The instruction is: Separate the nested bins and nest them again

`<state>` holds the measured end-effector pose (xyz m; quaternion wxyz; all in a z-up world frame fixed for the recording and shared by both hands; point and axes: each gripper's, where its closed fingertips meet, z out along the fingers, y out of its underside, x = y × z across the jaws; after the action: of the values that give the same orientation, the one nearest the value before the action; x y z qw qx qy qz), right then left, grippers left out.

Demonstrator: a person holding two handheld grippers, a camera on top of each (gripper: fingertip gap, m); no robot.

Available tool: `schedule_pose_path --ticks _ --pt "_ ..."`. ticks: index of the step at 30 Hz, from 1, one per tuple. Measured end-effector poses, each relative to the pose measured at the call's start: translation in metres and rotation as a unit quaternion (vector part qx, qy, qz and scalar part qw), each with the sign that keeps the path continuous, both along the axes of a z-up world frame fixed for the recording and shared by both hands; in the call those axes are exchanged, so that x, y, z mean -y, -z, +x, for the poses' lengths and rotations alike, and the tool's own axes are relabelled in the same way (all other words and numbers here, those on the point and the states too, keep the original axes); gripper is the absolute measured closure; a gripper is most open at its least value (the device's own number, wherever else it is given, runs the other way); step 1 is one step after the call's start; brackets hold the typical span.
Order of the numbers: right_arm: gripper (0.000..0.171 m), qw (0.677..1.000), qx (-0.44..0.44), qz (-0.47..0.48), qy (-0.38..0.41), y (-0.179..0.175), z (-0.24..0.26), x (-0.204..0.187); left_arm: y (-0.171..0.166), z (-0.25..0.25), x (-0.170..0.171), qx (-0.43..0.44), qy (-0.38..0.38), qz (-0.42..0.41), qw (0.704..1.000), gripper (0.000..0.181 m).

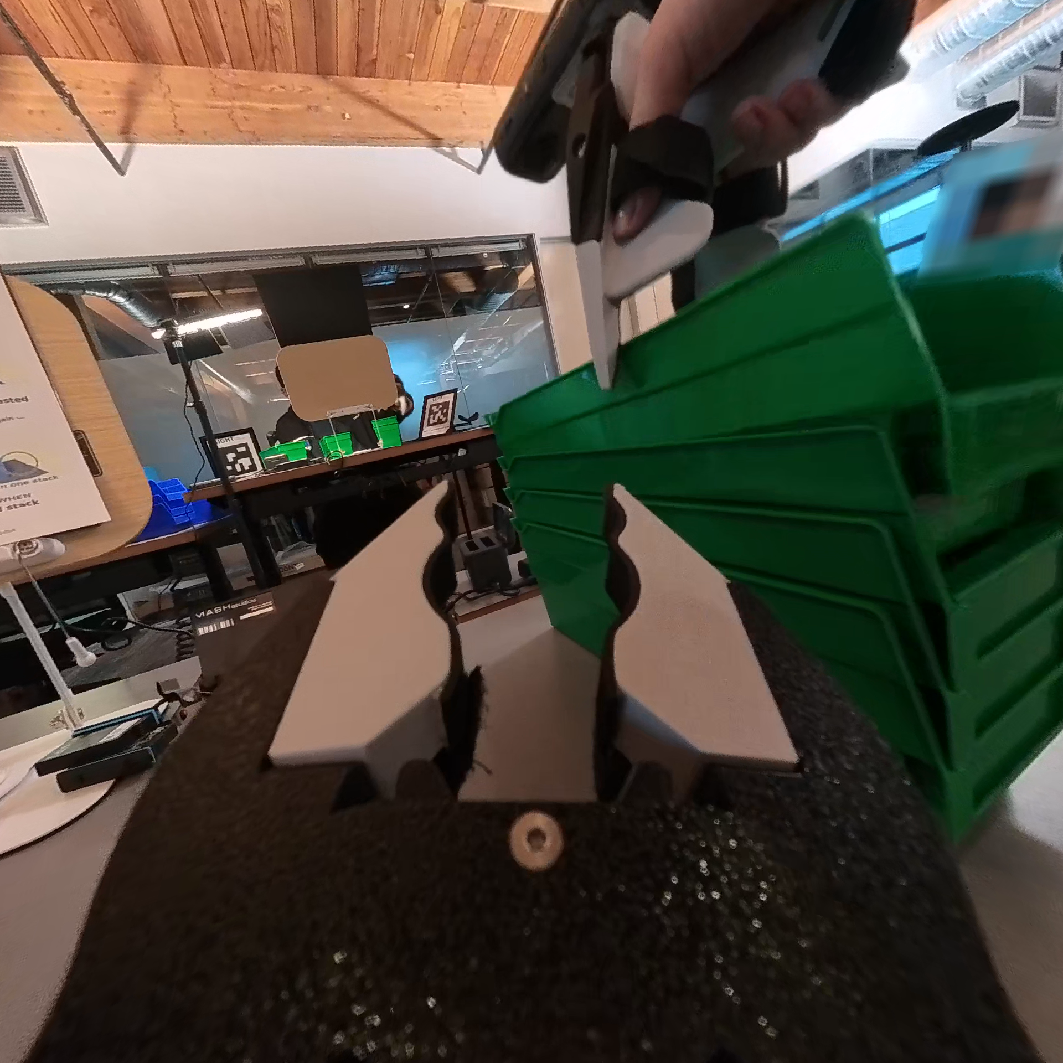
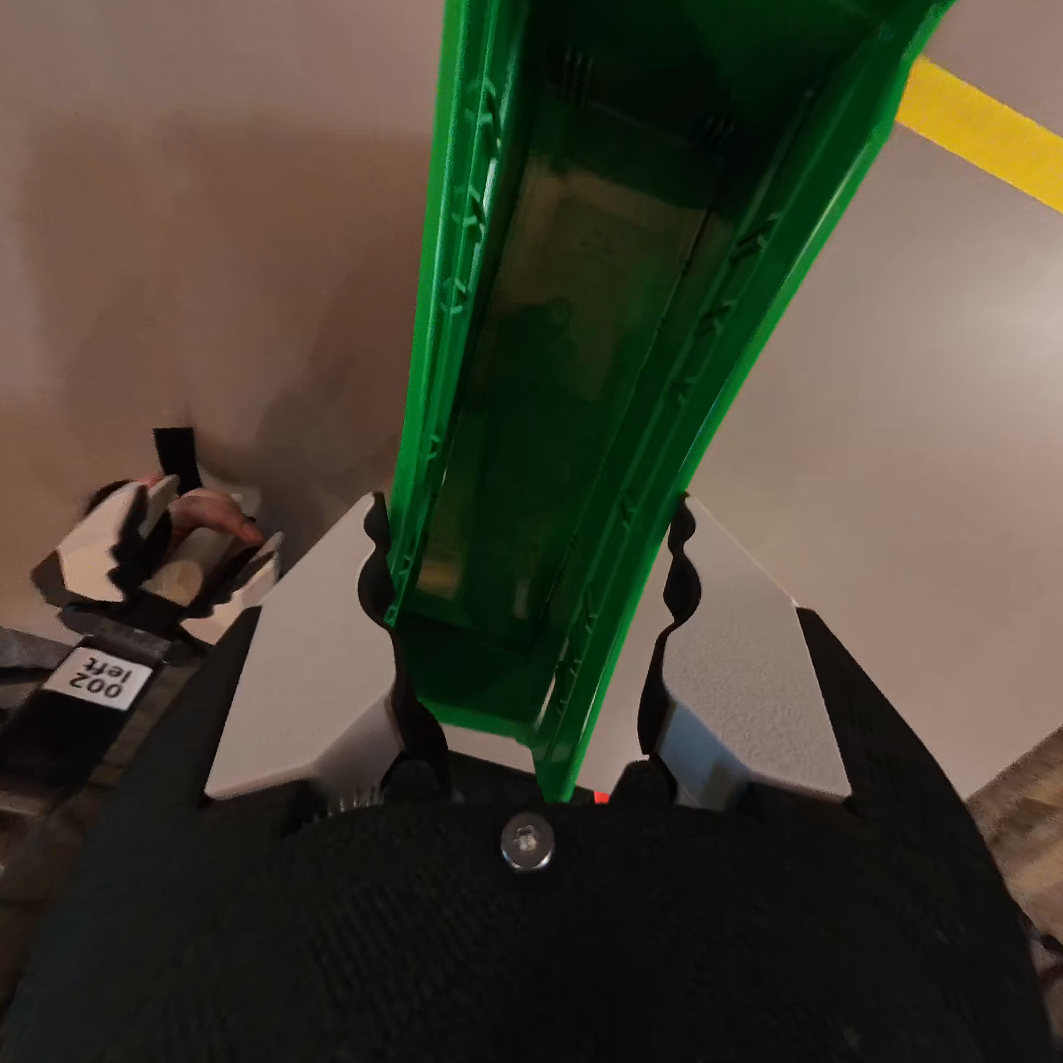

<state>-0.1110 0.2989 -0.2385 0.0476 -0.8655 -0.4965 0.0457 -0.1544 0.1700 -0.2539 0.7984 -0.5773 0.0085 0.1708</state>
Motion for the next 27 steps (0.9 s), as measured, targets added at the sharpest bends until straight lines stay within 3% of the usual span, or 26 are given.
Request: schedule_pose_path --ticks 6,27 --pt "0.073 1.000 -0.027 0.014 0.004 -0.038 -0.005 -0.002 0.002 0.002 -0.001 -0.006 0.000 -0.005 1.000 0.133" --pt "0.072 0.996 -0.090 0.009 -0.001 -0.090 0.005 -0.021 0.005 -0.014 0.004 0.015 -0.019 -0.002 1.000 0.133"
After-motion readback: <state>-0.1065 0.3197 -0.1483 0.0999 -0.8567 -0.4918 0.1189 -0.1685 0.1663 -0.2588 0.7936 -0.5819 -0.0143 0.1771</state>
